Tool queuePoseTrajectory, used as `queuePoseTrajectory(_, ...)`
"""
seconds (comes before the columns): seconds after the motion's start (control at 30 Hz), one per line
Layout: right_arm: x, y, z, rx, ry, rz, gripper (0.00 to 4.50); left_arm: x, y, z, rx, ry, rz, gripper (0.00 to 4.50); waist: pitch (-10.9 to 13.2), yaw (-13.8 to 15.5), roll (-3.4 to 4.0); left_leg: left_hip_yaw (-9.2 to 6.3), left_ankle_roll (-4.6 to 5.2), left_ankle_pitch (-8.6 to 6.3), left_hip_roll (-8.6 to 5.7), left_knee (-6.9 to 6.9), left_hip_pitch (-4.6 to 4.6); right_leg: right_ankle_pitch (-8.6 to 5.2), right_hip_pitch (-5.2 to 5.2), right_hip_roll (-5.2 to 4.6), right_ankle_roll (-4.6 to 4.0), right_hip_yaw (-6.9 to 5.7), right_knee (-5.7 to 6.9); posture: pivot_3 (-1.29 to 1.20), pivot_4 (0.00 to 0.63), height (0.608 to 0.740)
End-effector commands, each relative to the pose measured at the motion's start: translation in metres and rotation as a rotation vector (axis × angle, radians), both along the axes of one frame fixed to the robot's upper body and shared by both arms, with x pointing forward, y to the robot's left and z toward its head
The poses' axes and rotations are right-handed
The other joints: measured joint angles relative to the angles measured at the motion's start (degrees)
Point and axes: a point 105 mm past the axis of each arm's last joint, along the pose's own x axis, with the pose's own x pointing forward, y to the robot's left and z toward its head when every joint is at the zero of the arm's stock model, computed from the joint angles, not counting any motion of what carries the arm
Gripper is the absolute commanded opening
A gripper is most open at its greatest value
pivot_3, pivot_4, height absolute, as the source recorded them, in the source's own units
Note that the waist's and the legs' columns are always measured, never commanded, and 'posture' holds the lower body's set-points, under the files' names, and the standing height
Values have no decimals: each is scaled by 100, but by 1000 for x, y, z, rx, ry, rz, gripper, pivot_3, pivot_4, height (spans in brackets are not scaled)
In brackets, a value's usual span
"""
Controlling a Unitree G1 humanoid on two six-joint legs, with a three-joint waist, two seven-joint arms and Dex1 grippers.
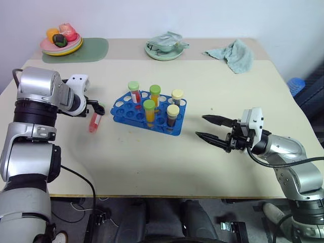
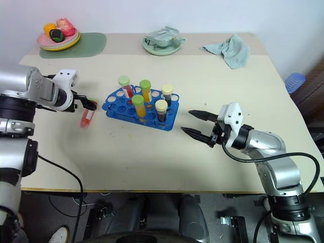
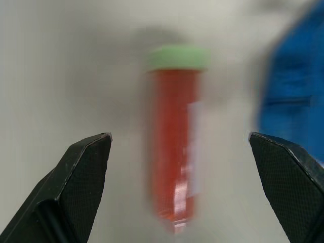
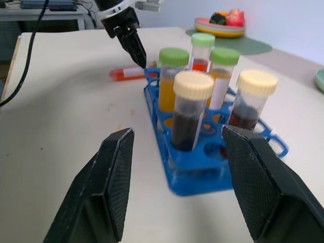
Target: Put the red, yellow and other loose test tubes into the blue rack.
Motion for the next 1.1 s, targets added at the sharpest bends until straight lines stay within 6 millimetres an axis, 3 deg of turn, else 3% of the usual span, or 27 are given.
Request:
queuePoseTrajectory(0.03,-4,2,15,10,-65,2,2804,6,7,7,41,-18,19,4435,0,-9,0,0,0,0,0,0,0,0,-1,1,0,0,1,0,150,740)
queuePoseTrajectory(0.43,-2,4,18,11,-69,1,2804,25,-2,1,88,-40,-19,4435,2,-3,-3,0,0,0,0,2,-3,0,-2,1,0,-2,1,0,150,740)
queuePoseTrajectory(0.57,-4,3,18,9,-68,-6,2804,25,-4,-2,76,-26,-25,3157,2,-18,-4,0,0,0,0,1,-3,0,-4,1,0,-2,3,0,150,740)
queuePoseTrajectory(0.7,-5,4,18,9,-67,-10,2804,24,-6,-3,61,-15,-35,3157,2,-12,-4,0,0,0,1,2,-3,0,-4,1,0,-2,4,0,150,740)
queuePoseTrajectory(0.8,-5,4,18,11,-67,-12,2804,23,-7,-2,58,-12,-27,2424,2,-9,-4,0,0,0,0,2,-3,0,-4,1,0,-1,4,0,150,740)
queuePoseTrajectory(0.83,-5,4,18,11,-67,-12,2804,22,-7,-3,54,-9,-29,2424,2,-9,-4,0,0,0,0,2,-3,0,-4,1,0,-2,4,0,150,740)
queuePoseTrajectory(1.0,-3,4,18,13,-67,-6,2804,21,-8,-3,54,-10,-26,758,2,-11,-4,0,0,0,0,2,-3,0,-5,1,0,-2,5,0,150,740)
queuePoseTrajectory(1.1,-2,4,18,13,-68,-3,2804,21,-8,0,39,-16,-16,757,2,-11,-4,0,0,0,1,2,-3,0,-5,1,0,-1,5,0,150,740)
